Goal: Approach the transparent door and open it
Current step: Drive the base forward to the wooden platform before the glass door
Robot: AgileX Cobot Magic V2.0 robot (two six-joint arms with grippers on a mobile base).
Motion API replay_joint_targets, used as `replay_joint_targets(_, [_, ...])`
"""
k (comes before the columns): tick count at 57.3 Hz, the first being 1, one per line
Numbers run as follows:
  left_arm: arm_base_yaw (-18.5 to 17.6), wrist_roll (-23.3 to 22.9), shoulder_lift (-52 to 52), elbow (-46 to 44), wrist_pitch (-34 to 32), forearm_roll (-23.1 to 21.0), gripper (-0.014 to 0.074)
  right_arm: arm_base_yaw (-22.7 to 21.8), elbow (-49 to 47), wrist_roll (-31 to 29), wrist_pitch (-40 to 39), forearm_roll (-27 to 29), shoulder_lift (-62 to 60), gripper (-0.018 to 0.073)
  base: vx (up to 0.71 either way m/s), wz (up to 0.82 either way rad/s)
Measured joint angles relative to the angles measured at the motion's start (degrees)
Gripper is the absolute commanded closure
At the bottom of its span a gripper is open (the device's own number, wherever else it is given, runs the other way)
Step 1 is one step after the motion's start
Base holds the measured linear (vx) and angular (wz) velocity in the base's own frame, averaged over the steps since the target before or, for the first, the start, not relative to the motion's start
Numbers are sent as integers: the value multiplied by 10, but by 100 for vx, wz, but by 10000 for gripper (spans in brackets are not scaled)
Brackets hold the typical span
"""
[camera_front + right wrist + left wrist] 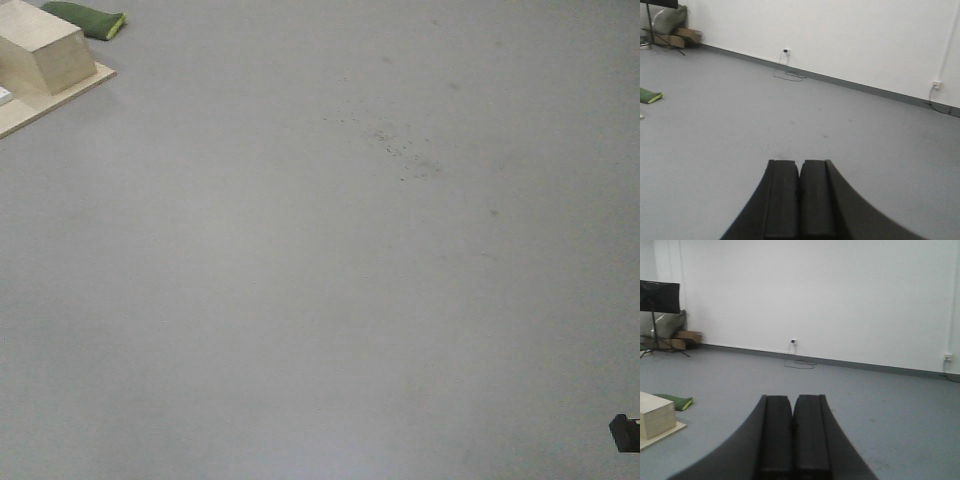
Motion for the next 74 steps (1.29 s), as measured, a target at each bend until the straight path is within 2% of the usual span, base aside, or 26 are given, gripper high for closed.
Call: replay_joint_targets(74, [0, 0, 0, 0, 1, 0, 602, 0, 0, 0, 0, 0, 0, 567, 54, 49])
